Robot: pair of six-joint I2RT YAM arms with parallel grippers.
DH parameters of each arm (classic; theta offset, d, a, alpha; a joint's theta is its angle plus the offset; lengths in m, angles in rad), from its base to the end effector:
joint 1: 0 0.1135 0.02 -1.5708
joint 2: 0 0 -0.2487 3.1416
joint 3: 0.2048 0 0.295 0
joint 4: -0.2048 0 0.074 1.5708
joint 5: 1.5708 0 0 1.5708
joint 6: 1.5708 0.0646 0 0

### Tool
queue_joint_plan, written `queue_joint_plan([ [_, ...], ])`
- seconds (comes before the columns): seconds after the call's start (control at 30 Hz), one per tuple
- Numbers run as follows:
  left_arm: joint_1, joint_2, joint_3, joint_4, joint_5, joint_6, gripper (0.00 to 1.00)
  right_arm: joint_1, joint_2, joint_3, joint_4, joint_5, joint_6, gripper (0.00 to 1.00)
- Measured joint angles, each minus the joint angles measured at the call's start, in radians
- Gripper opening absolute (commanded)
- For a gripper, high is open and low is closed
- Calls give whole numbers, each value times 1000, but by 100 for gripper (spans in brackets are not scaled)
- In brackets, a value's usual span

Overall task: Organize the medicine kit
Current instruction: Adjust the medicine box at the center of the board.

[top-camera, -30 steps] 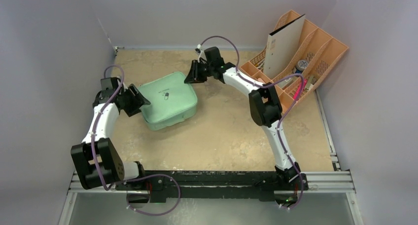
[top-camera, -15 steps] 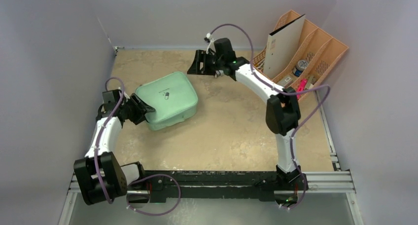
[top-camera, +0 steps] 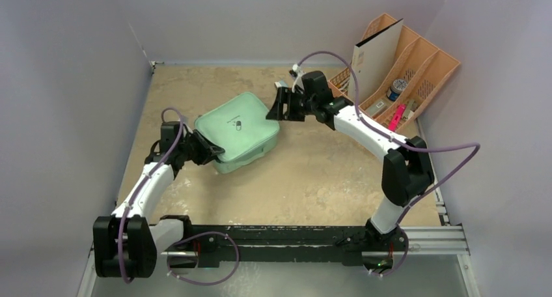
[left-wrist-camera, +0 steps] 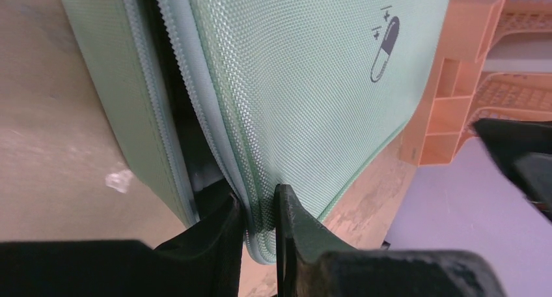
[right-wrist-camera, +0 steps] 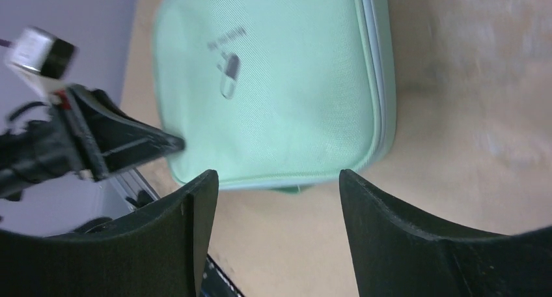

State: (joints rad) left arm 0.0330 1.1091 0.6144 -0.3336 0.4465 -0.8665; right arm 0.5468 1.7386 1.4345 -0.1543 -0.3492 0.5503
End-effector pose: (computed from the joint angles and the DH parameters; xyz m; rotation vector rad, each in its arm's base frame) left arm 0.2821 -0.0186 0.1544 -0.8833 2.3354 -0.9083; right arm 0.3950 0.2663 0.2699 -0.2319 2.1496 1.0202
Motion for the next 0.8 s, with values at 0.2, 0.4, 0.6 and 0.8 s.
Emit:
queue_joint_plan([
  [0.2, -204, -68, -35, 42, -111, -126, 30, 0, -119, -219, -22, 45, 42, 70],
  [0.4, -298, -42, -31, 29, -151, -145, 45, 0, -196, -311, 22, 78, 140, 77],
  [0.6, -302, -44, 81, -71, -202, -59, 52, 9, -234, -406, 77, 151, 377, 82],
  [0.8, -295, 68, 355, -215, -285, 135, 53, 32, -275, -483, 80, 233, 551, 80],
])
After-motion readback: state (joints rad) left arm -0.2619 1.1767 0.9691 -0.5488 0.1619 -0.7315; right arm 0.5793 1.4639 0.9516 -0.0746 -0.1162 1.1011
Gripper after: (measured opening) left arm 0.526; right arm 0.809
